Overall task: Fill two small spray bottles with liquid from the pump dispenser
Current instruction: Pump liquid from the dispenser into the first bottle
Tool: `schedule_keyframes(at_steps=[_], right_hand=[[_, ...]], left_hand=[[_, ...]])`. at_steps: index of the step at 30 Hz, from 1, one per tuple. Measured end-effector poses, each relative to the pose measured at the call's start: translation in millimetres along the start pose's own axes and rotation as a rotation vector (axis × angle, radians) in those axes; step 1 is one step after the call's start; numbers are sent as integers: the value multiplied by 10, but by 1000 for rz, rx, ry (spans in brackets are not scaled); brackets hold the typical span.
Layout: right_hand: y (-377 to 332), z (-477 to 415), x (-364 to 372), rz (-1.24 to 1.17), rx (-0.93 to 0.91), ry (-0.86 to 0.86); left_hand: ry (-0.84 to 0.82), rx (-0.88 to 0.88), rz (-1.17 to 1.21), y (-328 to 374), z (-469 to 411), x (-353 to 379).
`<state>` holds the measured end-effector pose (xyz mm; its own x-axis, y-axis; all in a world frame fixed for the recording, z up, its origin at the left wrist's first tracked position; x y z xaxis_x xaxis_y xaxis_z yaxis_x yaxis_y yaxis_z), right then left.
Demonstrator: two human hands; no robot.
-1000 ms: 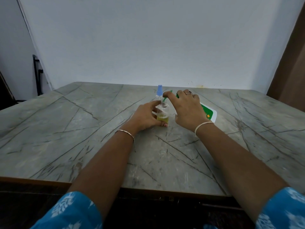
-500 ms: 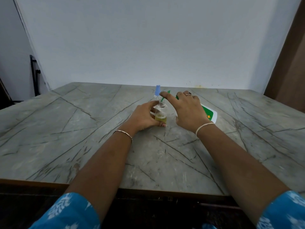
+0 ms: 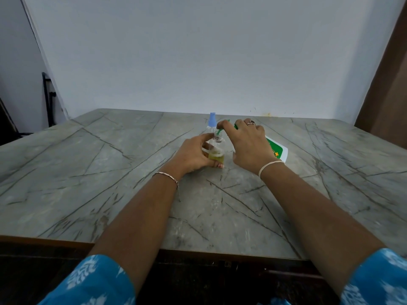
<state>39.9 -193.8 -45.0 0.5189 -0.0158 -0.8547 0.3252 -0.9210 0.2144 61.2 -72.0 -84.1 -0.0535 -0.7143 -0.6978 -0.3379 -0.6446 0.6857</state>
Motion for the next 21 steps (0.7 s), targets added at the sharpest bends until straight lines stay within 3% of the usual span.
schedule_keyframes(at_steps=[21], right_hand=[[27, 24, 5, 17, 1, 2]], left_hand=[[-2, 17, 17, 10, 0, -5]])
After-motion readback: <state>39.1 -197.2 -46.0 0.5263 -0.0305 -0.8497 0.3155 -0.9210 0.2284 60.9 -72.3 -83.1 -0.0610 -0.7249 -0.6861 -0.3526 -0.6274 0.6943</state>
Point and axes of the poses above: each hand's wrist, its own z-axis away from the middle knuckle, its own x-axis out of the palm, y = z × x, the point moved 8 cm from there along -z, towards the middle knuckle, and after that the axes turned 6 degrees about -y, right-handed, at the moved point
